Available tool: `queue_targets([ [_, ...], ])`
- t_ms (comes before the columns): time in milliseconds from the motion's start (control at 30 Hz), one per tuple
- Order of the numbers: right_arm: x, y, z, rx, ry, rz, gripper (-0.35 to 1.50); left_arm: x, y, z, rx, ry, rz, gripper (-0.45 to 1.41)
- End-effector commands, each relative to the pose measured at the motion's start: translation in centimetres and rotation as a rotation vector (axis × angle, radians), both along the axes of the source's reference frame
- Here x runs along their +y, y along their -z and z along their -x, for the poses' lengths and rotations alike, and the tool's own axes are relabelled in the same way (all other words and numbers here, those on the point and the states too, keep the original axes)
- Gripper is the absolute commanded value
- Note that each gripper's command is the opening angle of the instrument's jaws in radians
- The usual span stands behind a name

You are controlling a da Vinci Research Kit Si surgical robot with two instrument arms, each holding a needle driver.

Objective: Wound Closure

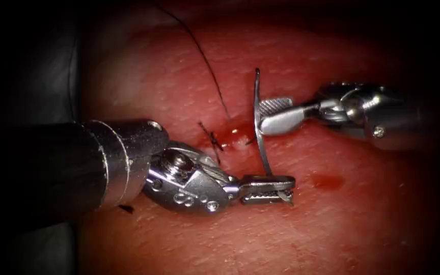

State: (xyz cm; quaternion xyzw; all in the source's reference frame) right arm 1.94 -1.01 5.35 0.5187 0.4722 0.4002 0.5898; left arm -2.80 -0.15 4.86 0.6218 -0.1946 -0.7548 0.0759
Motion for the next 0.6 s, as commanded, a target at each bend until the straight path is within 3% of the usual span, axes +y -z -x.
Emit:
queue_targets([
  [33, -0.09, -0.04, -0.08, 0.005, 0.004, -0.002, 1.25, -0.01, -0.06, 0.06, -0.001, -0.003, 0.002, -0.45],
  [600, -0.12, 0.00, -0.22, 0.017, -0.001, -0.002, 1.20, -0.03, -0.03, 0.08, -0.001, -0.002, 0.002, -0.45],
])
